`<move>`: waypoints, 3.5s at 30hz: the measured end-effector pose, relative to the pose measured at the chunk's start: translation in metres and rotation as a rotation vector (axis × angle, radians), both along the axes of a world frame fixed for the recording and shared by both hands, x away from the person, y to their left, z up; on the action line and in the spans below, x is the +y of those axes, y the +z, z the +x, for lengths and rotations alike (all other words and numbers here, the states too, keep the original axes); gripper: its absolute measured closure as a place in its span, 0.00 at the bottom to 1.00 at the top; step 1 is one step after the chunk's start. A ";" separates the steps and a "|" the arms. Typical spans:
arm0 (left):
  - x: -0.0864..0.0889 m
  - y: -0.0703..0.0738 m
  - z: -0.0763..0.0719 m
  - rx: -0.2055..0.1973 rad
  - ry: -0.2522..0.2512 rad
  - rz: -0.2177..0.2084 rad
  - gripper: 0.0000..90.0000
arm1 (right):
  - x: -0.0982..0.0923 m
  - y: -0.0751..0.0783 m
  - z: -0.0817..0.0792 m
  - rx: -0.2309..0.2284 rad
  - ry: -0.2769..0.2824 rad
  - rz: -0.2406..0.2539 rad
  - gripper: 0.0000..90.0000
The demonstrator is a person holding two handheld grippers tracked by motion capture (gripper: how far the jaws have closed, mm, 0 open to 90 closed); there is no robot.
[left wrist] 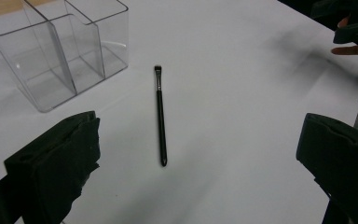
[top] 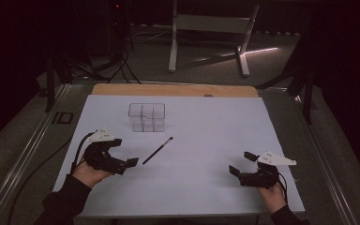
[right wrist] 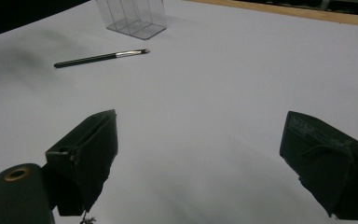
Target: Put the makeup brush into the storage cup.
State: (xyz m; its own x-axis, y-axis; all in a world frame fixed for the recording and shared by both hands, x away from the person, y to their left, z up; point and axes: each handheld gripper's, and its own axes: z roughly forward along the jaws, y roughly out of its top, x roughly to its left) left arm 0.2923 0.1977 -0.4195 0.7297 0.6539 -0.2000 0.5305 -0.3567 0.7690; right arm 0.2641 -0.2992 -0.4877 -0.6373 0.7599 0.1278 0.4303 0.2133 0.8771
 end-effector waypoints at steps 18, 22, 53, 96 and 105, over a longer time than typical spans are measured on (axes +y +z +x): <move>-0.020 0.014 0.024 0.058 -0.039 0.097 0.01 | 0.001 0.000 0.000 0.004 0.006 0.001 0.13; -0.026 0.017 0.030 0.063 -0.043 0.118 0.01 | 0.001 0.000 0.001 0.005 0.006 0.003 0.13; -0.066 0.017 0.078 0.185 -0.093 0.276 0.02 | 0.002 -0.001 0.002 0.017 0.023 0.012 0.13; -0.115 -0.013 0.123 0.321 -0.200 0.487 0.40 | 0.002 -0.001 0.002 0.016 0.029 0.018 0.13; -0.116 -0.023 0.128 0.345 -0.200 0.491 0.46 | 0.002 -0.001 0.002 0.017 0.030 0.017 0.13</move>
State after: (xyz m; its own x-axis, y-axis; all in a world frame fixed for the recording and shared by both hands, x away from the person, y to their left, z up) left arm 0.4200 0.0815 -0.4420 0.7941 0.5871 -0.1571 0.6055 -0.7423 0.2869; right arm 0.2659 -0.2976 -0.4884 -0.6575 0.7381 0.1515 0.4386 0.2115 0.8734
